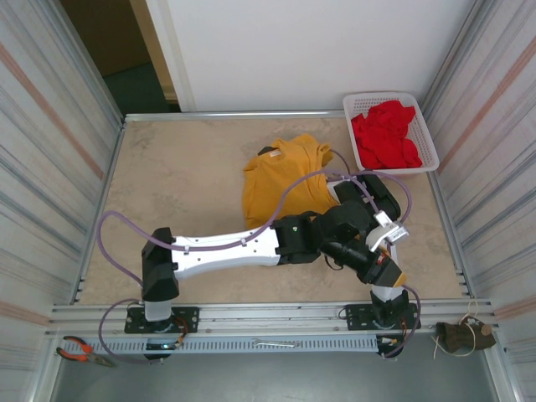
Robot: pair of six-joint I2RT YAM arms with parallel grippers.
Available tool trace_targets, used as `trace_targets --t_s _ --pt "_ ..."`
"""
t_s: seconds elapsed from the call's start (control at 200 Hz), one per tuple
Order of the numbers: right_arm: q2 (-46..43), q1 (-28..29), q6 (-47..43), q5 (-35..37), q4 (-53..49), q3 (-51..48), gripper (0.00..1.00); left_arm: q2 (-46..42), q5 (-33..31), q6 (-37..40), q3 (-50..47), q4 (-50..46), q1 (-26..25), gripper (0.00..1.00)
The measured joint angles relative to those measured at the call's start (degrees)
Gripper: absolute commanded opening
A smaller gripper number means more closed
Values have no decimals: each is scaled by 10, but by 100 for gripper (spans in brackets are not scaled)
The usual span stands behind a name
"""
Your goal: Fold the inside-out t-shirt
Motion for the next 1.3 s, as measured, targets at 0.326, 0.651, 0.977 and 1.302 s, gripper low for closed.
trace_targets --t_s 0.326,0.651,0.977,1.302 --pt "-13 11 33 82 -67 -6 56 -5 0 32 57 -56 -3 0" --pt "-5 13 27 69 -58 -26 11 -11 5 26 14 -5 -3 0" --pt "-4 -2 -12 -15 -18 -33 0 -11 3 14 2 24 -3 0" --pt "-51 -8 -58 -97 -7 -82 0 -93 31 19 -83 69 63 0"
